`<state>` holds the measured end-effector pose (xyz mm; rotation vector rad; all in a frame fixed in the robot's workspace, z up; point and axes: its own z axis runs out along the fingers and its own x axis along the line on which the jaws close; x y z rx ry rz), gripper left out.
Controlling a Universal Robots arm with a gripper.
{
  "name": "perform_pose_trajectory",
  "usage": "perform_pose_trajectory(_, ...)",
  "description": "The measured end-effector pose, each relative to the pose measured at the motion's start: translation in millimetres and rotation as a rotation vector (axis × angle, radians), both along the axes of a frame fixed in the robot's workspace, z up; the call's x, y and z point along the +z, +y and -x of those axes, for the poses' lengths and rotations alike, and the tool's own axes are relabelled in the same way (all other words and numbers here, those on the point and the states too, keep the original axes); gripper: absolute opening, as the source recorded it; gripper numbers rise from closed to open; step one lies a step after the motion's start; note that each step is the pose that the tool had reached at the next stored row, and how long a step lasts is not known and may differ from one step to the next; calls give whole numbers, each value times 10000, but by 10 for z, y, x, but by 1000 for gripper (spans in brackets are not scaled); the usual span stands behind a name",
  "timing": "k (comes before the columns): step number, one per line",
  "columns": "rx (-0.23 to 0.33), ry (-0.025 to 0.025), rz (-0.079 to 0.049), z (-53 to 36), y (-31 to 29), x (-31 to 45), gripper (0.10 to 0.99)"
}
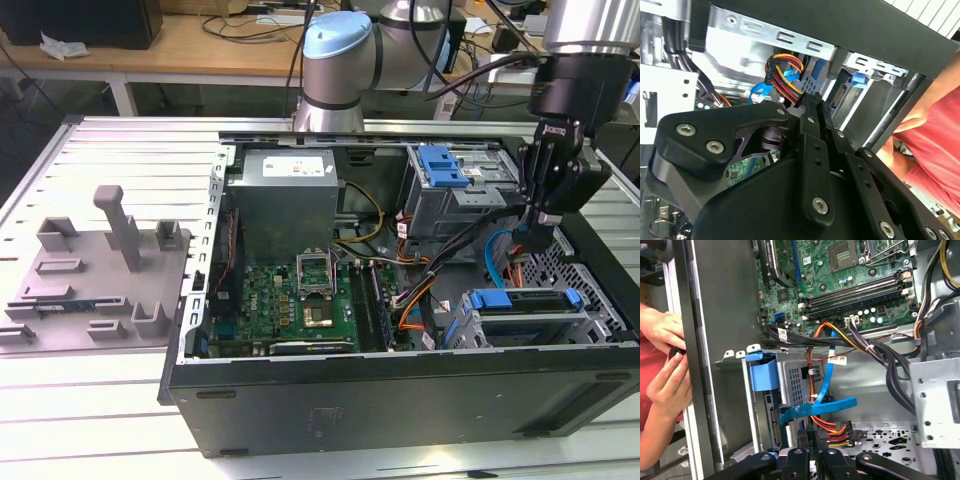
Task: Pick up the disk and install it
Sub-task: 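Insert the first disk wire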
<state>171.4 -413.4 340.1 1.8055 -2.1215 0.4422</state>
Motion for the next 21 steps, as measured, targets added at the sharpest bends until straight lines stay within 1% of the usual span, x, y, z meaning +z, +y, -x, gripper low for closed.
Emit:
perform_pose_trajectory(3,0,-11,-49,1,-39,36,169)
perform_pose_trajectory(5,0,-20,-167,2,-76,48,169)
perform_pose_trajectory(6,0,-23,-253,2,-95,49,169)
perform_pose_trajectory(7,3,-27,-312,3,-112,49,169)
perform_pose_trajectory(9,17,-41,-499,4,-157,49,169)
perform_pose_trajectory(12,35,-57,-698,5,-205,49,169)
perform_pose_trajectory(14,62,-66,-1015,8,-264,49,169)
perform_pose_trajectory(15,76,-67,-1082,10,-279,49,169)
perform_pose_trajectory(17,122,-71,-1196,14,-304,50,169)
perform_pose_trajectory(21,334,-72,-1270,23,-331,66,169)
